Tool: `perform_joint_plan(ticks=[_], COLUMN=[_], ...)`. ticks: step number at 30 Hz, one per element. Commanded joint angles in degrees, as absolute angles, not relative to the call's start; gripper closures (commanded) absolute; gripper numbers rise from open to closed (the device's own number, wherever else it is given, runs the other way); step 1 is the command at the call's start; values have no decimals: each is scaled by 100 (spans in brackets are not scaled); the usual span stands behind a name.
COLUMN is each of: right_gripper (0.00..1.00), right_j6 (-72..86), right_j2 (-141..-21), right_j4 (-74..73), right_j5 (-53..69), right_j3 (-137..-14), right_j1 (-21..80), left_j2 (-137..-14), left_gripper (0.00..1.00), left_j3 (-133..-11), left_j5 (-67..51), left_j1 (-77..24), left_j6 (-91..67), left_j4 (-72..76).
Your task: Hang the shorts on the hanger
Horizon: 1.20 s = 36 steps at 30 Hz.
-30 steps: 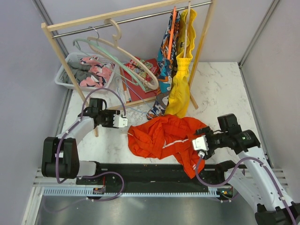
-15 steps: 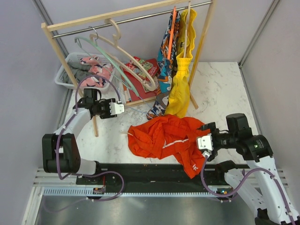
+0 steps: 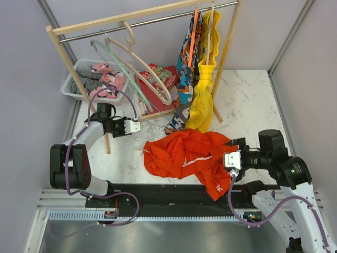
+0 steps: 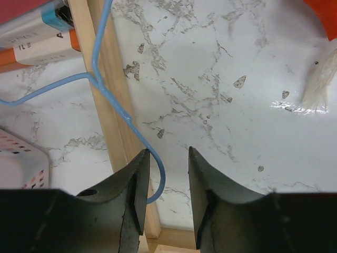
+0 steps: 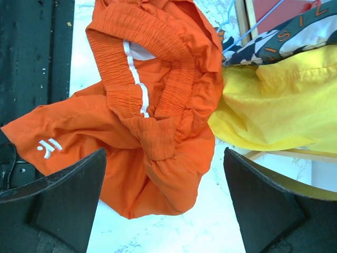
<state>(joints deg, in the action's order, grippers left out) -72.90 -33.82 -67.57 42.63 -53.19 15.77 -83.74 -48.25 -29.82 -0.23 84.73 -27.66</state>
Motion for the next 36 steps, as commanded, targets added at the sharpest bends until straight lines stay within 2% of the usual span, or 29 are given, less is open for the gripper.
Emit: perform_joint_plan(ticks=[1, 5, 6, 8, 16, 21, 29, 36], right_gripper=[2, 2, 2, 2, 2, 2, 2, 2], right_j6=[-7075, -6988, -6953, -6751, -5723, -5064, -4966, -4799], right_j2=[-3314, -3138, -3103, -3041, -3041, -3023, -3032, -3041], right_j4=[-6557, -6390, -6337, -6232, -5652, -5502, -5651, -5643], right_j5=[4202, 4087, 4078, 4026, 3718, 3928, 4254, 4271], right_j3=[-5564, -5502, -5502, -5519, -5818, -6011, -6319, -6495], right_j1=[1600, 1600, 1600, 1591, 1600, 1600, 1591, 1600], left_j2=[-8174, -7893, -7727, -7568, -6805, -5978, -4818, -3868], left_gripper=[64, 75, 86, 98, 98, 98, 98, 98], left_j3=[-4650, -4483, -4456, -4447, -5062, -4966, -4984, -4913], left_j5=[-2769, -2646, -2654, -2689, -3355, -3604, -3797, -4051], left_j1=[-9, -9, -9, -9, -18, -26, -26, -26], left_j6=[8789, 8754, 8737, 8526, 7268, 7655, 8516, 8762], left_j4=[-2786, -2795, -2795, -2777, -3391, -3840, -5166, -5554])
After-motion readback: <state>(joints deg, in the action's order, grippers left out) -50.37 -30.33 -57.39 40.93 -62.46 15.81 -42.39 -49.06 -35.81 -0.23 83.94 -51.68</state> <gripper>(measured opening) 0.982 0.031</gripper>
